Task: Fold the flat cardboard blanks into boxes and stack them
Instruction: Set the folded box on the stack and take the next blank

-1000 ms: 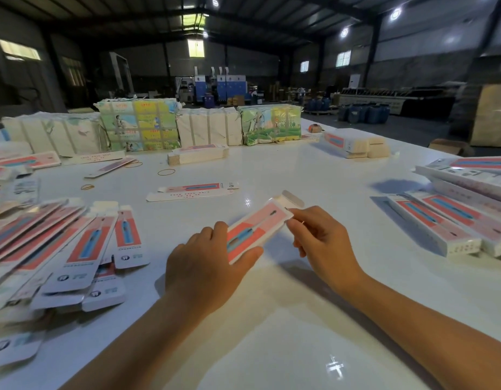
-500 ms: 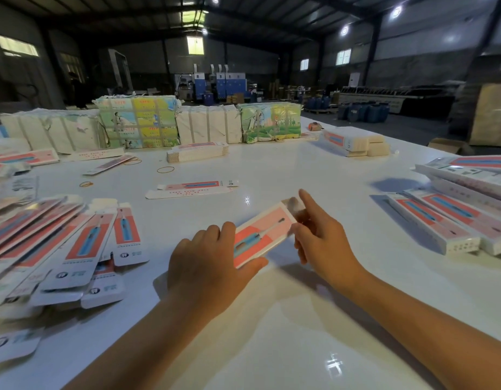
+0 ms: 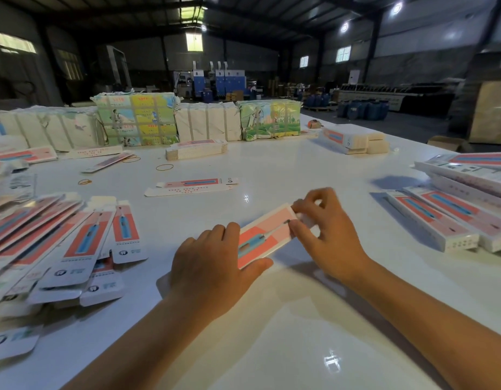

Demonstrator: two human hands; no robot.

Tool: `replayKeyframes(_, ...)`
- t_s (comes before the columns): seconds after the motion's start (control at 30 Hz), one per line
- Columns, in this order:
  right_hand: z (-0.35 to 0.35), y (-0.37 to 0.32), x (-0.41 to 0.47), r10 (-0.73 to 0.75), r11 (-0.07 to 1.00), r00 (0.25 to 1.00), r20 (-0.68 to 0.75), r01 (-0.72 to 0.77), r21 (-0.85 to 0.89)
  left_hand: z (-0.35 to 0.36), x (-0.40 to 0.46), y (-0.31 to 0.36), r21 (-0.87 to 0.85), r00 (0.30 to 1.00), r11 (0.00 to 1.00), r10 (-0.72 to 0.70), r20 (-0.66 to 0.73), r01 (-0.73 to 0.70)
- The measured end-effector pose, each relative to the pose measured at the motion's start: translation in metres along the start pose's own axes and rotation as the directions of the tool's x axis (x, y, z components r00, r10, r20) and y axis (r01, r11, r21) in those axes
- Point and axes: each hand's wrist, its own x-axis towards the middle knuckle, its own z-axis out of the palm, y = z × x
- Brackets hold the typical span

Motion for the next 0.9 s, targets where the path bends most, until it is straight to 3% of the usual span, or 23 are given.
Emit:
replayKeyframes(0.03,-0.001,0.004,0.001,-0.003,1.0,0.998,-0.07,0.001,-0.027,-0.002,-0.001,0.002,-0.021,0.999,0.999,-0.037,0.008,0.037)
replayKeyframes(0.07,-0.001,0.006,0.003,0.073,0.996,0.993,-0.095,-0.067,0.063,-0.002,-0.002,0.004,-0.027,0.997,0.997,-0.073,0.007,0.073)
replayKeyframes(0.1,-0.001,0.007,0.005,0.232,0.937,0.972,-0.027,-0.216,0.275,-0.003,-0.002,0.005,-0.007,0.995,0.995,-0.102,0.007,0.102)
replayKeyframes(0.13,-0.001,0.003,0.007,0.38,0.744,0.913,0.147,-0.396,0.538,-0.001,-0.003,0.006,0.032,0.993,0.993,-0.114,0.014,0.114)
replayKeyframes(0.17,0.0,0.002,0.008,0.42,0.466,0.828,0.371,-0.548,0.695,0.002,-0.004,0.006,0.071,0.993,0.991,-0.112,0.034,0.11)
replayKeyframes(0.2,0.002,-0.001,0.007,0.405,0.272,0.762,0.506,-0.628,0.729,0.005,-0.004,0.005,0.105,0.994,0.99,-0.098,0.056,0.091)
replayKeyframes(0.23,0.004,-0.002,0.005,0.401,0.316,0.752,0.523,-0.649,0.692,0.007,-0.005,0.004,0.137,0.994,0.988,-0.079,0.077,0.068)
replayKeyframes(0.27,0.008,-0.004,0.002,0.397,0.49,0.799,0.451,-0.6,0.633,0.008,-0.004,0.003,0.167,0.993,0.985,-0.067,0.098,0.05)
replayKeyframes(0.3,0.011,-0.006,-0.002,0.344,0.735,0.879,0.329,-0.47,0.489,0.009,-0.004,0.003,0.192,0.992,0.981,-0.059,0.112,0.036)
replayKeyframes(0.33,0.015,-0.006,-0.006,0.255,0.904,0.94,0.227,-0.315,0.288,0.009,-0.005,0.003,0.208,0.991,0.978,-0.054,0.122,0.027)
replayKeyframes(0.37,0.017,-0.006,-0.008,0.159,0.977,0.97,0.182,-0.18,0.11,0.009,-0.004,0.004,0.216,0.99,0.976,-0.053,0.13,0.024)
replayKeyframes(0.43,0.02,-0.006,-0.01,0.077,0.994,0.984,0.161,-0.088,0.063,0.009,-0.005,0.004,0.217,0.989,0.976,-0.055,0.14,0.024)
replayKeyframes(0.47,0.02,-0.007,-0.011,0.106,0.978,0.981,0.16,-0.132,0.163,0.008,-0.005,0.004,0.218,0.988,0.976,-0.055,0.144,0.023)
replayKeyframes(0.57,0.019,-0.003,-0.003,0.29,0.754,0.936,0.201,-0.353,0.554,0.007,-0.005,0.002,0.225,0.989,0.974,-0.038,0.143,0.005)
replayKeyframes(0.67,0.015,0.002,0.002,0.355,0.591,0.892,0.279,-0.445,0.673,0.006,-0.005,0.0,0.232,0.994,0.973,-0.033,0.103,0.008)
replayKeyframes(0.8,0.012,0.003,0.003,0.336,0.579,0.9,0.279,-0.431,0.692,0.004,-0.005,0.0,0.156,0.997,0.987,-0.042,0.066,0.031)
replayKeyframes(0.9,0.011,-0.001,0.001,0.298,0.646,0.924,0.239,-0.38,0.663,0.007,-0.005,-0.001,0.104,1.0,0.995,0.001,0.021,-0.003)
